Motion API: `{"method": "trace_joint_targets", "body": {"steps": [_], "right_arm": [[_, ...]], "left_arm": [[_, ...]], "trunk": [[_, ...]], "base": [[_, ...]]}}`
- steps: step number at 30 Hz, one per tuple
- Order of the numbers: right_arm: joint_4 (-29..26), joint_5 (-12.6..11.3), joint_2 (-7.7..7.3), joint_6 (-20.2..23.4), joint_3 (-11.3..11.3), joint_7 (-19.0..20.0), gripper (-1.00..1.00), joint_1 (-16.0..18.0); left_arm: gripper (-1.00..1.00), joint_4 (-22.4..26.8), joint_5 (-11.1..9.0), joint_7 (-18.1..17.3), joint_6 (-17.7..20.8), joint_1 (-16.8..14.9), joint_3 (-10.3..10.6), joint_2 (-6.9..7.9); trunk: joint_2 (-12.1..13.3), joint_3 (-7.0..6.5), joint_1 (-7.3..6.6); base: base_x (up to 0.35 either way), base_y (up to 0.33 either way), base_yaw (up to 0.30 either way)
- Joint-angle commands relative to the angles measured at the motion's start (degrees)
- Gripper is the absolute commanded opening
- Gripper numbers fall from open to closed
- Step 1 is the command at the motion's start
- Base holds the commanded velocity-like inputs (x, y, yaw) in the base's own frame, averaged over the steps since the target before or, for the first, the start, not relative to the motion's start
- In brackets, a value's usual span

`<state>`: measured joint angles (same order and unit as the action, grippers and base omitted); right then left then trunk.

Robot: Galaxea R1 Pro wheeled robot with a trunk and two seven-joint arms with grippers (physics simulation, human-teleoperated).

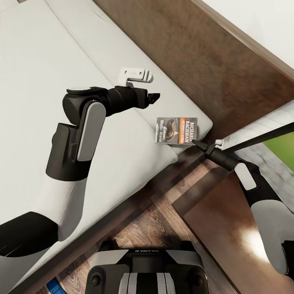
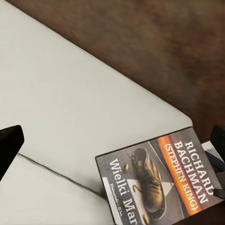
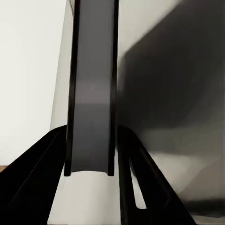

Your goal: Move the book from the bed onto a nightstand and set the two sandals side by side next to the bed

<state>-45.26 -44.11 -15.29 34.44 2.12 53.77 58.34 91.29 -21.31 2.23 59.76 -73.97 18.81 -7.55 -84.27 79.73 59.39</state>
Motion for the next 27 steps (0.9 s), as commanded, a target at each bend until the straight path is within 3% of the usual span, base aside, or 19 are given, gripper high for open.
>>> {"method": "trace_joint_targets", "body": {"steps": [1, 14, 27], "right_arm": [[0.0, -0.3, -0.01, 0.4, 0.0, 0.0, -1.0, 0.0], [-0.1, -0.3, -0.01, 0.4, 0.1, 0.0, -1.0, 0.0], [-5.3, -0.2, -0.01, 0.5, 0.0, 0.0, -1.0, -0.1]], "left_arm": [[1.0, 0.0, -0.3, 0.2, 0.2, 0.0, 0.0, -0.01], [1.0, 0.2, -0.3, 0.2, 0.2, 0.0, -0.1, -0.01], [1.0, 0.0, -0.4, 0.2, 0.2, 0.2, -0.1, -0.01]], "trunk": [[0.0, 0.02, 0.0], [0.0, 0.02, 0.0], [5.2, -2.31, -2.85]], "base": [[0.0, 0.0, 0.0], [0.0, 0.0, 0.0], [0.0, 0.0, 0.0]]}}
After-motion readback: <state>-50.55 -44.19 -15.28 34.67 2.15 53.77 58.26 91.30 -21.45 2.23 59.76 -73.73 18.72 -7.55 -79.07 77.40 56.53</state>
